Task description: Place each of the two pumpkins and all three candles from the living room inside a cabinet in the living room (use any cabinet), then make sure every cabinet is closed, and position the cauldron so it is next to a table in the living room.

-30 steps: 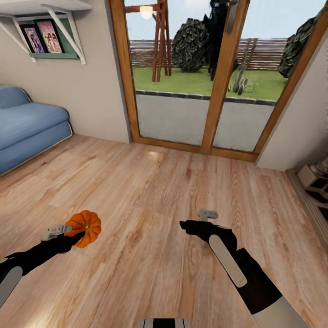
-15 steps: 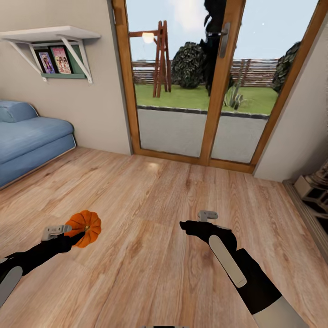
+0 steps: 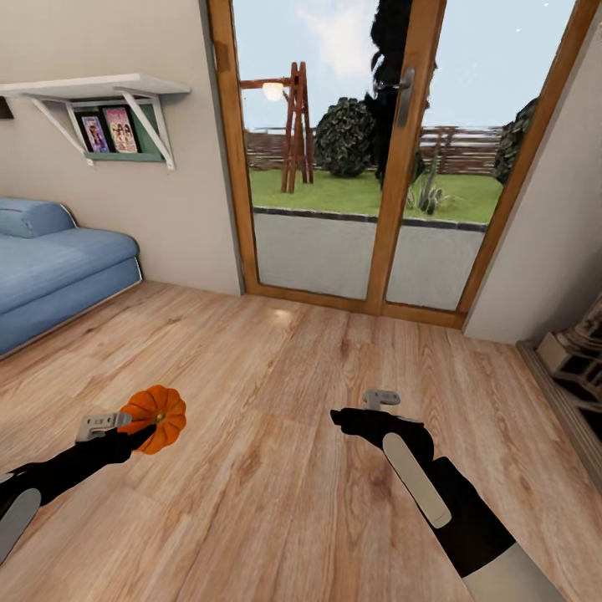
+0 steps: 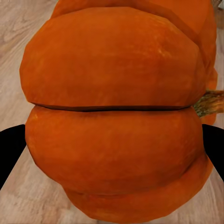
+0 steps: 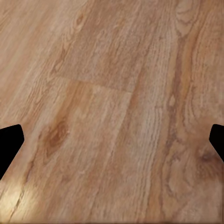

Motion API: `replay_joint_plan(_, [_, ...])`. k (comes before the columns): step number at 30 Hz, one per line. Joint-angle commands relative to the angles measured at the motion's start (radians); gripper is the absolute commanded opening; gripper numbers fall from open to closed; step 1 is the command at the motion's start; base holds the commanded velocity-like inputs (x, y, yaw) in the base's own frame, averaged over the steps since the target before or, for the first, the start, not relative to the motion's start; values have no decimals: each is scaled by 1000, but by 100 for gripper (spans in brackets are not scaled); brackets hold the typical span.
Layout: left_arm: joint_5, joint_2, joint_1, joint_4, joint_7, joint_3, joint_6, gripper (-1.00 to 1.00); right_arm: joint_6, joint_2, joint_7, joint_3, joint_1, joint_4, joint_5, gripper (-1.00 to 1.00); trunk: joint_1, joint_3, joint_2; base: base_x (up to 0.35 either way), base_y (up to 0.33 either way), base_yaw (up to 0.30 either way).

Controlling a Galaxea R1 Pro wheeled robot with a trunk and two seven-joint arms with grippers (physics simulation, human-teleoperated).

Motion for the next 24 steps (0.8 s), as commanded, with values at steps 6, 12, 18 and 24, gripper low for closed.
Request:
replay_joint_plan(6, [5,0,-1,-1,-1,0,6,-100,1,10,-10,15,-1,2,-8,100,0,-1,0,186,-206,0])
replay_joint_plan(12, [5,0,-1,-1,-1,1,6,-100,0,12,-10,18,-1,4,-8,100,0,-1,0,199,-224,159])
replay_joint_plan(18, [5,0,-1,-1,-2,-1,6,-100,0,12,-10,18,-1,4,-8,100,0,-1,0,191,-176,282])
replay_joint_plan(24, [5,0,0,-1,-1,-3,6,-100,1,12,-11,19,-1,4,-9,100,0,-1,0,180,-161,290])
